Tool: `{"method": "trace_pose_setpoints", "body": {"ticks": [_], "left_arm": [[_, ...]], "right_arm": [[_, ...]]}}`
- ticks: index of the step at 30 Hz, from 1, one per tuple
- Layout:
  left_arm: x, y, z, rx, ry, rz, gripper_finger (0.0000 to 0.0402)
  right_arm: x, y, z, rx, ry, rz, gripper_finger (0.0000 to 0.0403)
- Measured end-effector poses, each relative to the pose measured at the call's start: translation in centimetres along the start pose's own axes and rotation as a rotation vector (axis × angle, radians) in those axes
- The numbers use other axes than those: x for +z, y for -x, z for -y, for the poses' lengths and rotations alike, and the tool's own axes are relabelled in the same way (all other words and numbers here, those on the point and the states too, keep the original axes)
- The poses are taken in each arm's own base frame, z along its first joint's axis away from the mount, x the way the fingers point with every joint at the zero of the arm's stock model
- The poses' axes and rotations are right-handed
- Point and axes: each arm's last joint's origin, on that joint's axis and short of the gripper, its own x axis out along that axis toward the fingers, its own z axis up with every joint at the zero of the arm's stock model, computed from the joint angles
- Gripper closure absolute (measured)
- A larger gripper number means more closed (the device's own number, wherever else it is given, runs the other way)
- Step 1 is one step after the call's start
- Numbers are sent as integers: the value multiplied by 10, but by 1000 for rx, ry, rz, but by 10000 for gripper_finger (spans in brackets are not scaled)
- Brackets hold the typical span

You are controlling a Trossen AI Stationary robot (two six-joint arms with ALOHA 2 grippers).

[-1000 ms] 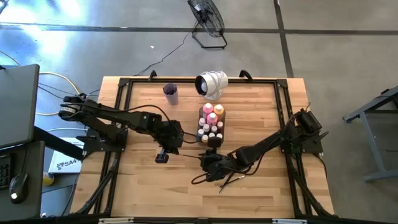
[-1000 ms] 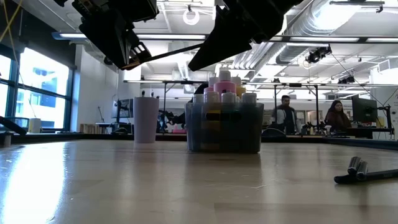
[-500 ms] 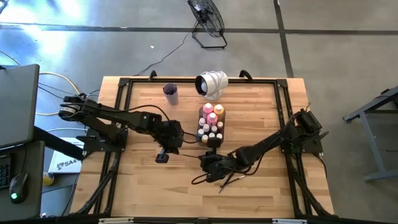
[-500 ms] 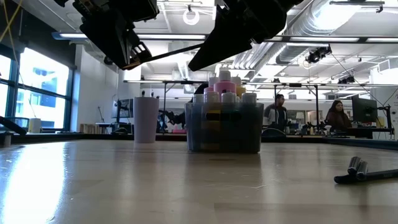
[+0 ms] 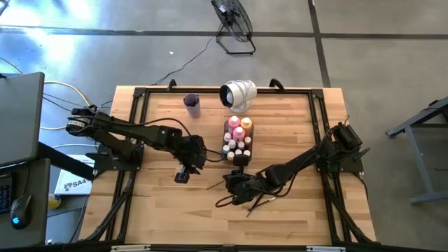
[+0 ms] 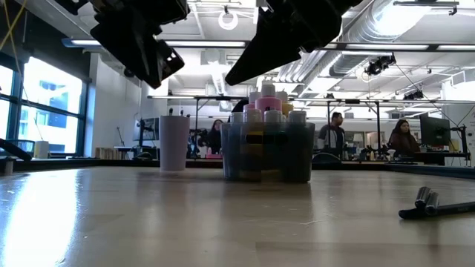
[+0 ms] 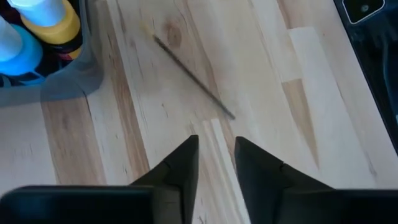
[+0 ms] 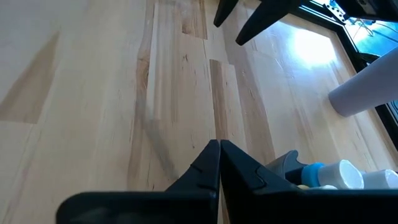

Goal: Pick & Place Paint Supplies
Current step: Put the gold paint brush into the violet cup

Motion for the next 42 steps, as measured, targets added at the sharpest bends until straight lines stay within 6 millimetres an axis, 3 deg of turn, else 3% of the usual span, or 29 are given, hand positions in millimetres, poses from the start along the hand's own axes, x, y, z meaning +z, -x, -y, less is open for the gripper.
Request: {"method": "trace_pose_setpoints", "body": {"ticks": [6,10,20,25,32,36,42], "left_arm": [[-6,0,1,-21,13,-60,293],[-11,1,3,-66,47,-112,321],[-1,0,2,-61,159,-9,388],[0,0,2,-61,166,-5,394],[0,0,2,-62,193,-6,394],[0,0,2,-62,193,-6,394],[0,0,2,-62,193,-6,394]], "right_arm": [[0,0,-1,42,-18,-5,401],[-4,-1,-2,169,-42,-53,401],[-29,-4,9,304,-128,-365,401],[-37,-6,18,344,-191,-483,401],[-38,-7,21,347,-174,-495,398],[-42,-8,20,347,-172,-496,370],[-64,-11,19,336,-155,-541,312]]}}
